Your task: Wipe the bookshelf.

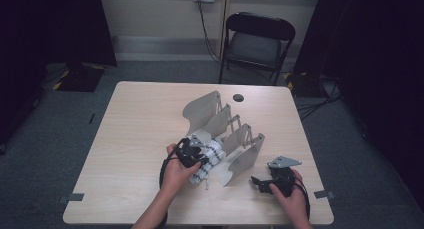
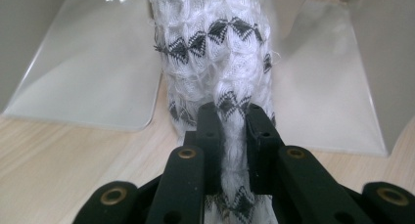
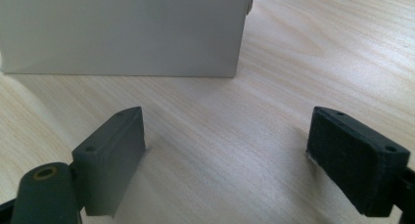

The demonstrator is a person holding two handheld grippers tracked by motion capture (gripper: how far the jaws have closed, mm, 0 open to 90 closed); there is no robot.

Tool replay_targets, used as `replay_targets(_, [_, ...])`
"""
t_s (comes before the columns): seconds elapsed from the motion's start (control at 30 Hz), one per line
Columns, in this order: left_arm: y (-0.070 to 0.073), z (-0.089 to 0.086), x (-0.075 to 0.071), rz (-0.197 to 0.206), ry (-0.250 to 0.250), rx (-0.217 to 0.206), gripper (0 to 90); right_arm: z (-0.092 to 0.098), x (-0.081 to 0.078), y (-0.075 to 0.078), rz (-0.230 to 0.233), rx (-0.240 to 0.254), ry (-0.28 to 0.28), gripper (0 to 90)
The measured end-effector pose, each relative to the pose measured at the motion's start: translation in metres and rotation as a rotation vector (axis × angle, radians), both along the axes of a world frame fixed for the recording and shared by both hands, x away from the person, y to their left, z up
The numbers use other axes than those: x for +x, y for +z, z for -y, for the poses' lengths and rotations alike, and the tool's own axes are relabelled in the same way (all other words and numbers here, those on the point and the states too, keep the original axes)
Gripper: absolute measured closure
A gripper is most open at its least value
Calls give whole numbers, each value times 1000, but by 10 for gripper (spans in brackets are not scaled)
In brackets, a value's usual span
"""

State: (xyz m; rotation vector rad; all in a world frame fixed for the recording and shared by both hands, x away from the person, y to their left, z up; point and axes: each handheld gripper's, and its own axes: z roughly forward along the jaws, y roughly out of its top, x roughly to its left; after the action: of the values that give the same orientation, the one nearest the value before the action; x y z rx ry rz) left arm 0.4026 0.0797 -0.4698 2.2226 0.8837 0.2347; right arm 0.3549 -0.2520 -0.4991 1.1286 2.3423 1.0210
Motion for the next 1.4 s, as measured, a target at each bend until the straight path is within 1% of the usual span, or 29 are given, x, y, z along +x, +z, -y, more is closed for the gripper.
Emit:
replay_targets(0.1, [0, -12, -5, -4, 1, 7, 795, 0, 0, 0, 0, 0, -1, 136])
replay_targets(0.17, [0, -21, -8, -3, 15, 8, 794, 0, 0, 0, 0, 0, -1, 136])
replay_targets(0.2, [1, -26, -10, -11, 17, 9, 794, 0, 0, 0, 0, 0, -1, 136])
replay_targets(0.33, [0, -43, -13, -10, 42, 4, 793, 0, 0, 0, 0, 1, -2, 136])
replay_targets(0.37, [0, -47, -13, -5, 46, 9, 793, 0, 0, 0, 0, 0, -2, 136])
replay_targets(0.4, [-1, -50, -14, -4, 60, -1, 792, 0, 0, 0, 0, 0, -2, 135])
replay_targets(0.43, [0, -54, -15, -4, 60, 7, 790, 0, 0, 0, 0, 1, -2, 135])
replay_targets(0.47, [-1, -57, -16, -8, 65, -7, 790, 0, 0, 0, 0, 0, -2, 135])
replay_targets(0.5, [-1, -59, -17, -5, 71, -4, 787, 0, 0, 0, -1, 0, -4, 135])
replay_targets(0.57, [-1, -63, -18, -13, 86, -24, 774, 0, 0, 0, 0, 0, -3, 135])
replay_targets(0.63, [-1, -66, -19, -11, 101, -42, 725, 0, 0, 0, -1, 0, -4, 136])
replay_targets(0.67, [1, -66, -18, -4, 99, -51, 698, 0, 0, 0, -1, 1, -3, 135])
replay_targets(0.7, [3, -66, -18, 19, 95, -53, 665, 0, 0, 0, 0, 0, -3, 135])
replay_targets(0.73, [6, -64, -17, 46, 95, -65, 612, 0, 0, 0, 0, 1, -3, 136])
replay_targets(0.77, [10, -64, -15, 74, 100, -66, 544, 0, 0, 0, -1, 1, -3, 136])
replay_targets(0.8, [14, -61, -13, 89, 108, -76, 485, 0, 0, 0, -1, 0, -4, 136])
replay_targets(0.83, [18, -59, -12, 103, 105, -83, 476, 0, 0, 0, -2, 1, -4, 135])
replay_targets(0.87, [22, -57, -10, 111, 94, -77, 487, 0, 0, 0, -1, 1, -5, 136])
replay_targets(0.9, [24, -53, -8, 124, 91, -87, 487, 0, 0, 0, -2, 1, -5, 136])
replay_targets(0.97, [27, -47, -3, 139, 76, -79, 486, 0, 0, 0, -1, 1, -4, 135])
replay_targets(1.0, [26, -43, -1, 135, 75, -88, 487, 0, 0, 0, -1, 1, -3, 135])
replay_targets(1.03, [25, -40, 1, 134, 73, -87, 485, 0, 0, 0, -1, 1, -3, 135])
replay_targets(1.1, [20, -33, 5, 134, 66, -68, 490, 0, 0, 0, 0, 1, -3, 135])
replay_targets(1.13, [16, -30, 5, 121, 58, -70, 501, 0, 0, 0, -1, 1, -4, 136])
replay_targets(1.2, [9, -26, 7, 124, 48, -42, 513, 0, 0, 0, -1, 1, -4, 136])
replay_targets(1.27, [2, -26, 8, 116, 49, -21, 535, 0, 0, 0, -1, 1, -3, 136])
replay_targets(1.3, [-2, -27, 7, 104, 49, -23, 557, 0, 0, 0, -1, 1, -4, 135])
replay_targets(1.33, [-4, -28, 7, 102, 51, -24, 570, 0, 0, 0, 0, 0, -3, 136])
replay_targets(1.4, [-5, -33, 5, 109, 55, -9, 571, 0, 0, 0, -1, 0, -4, 136])
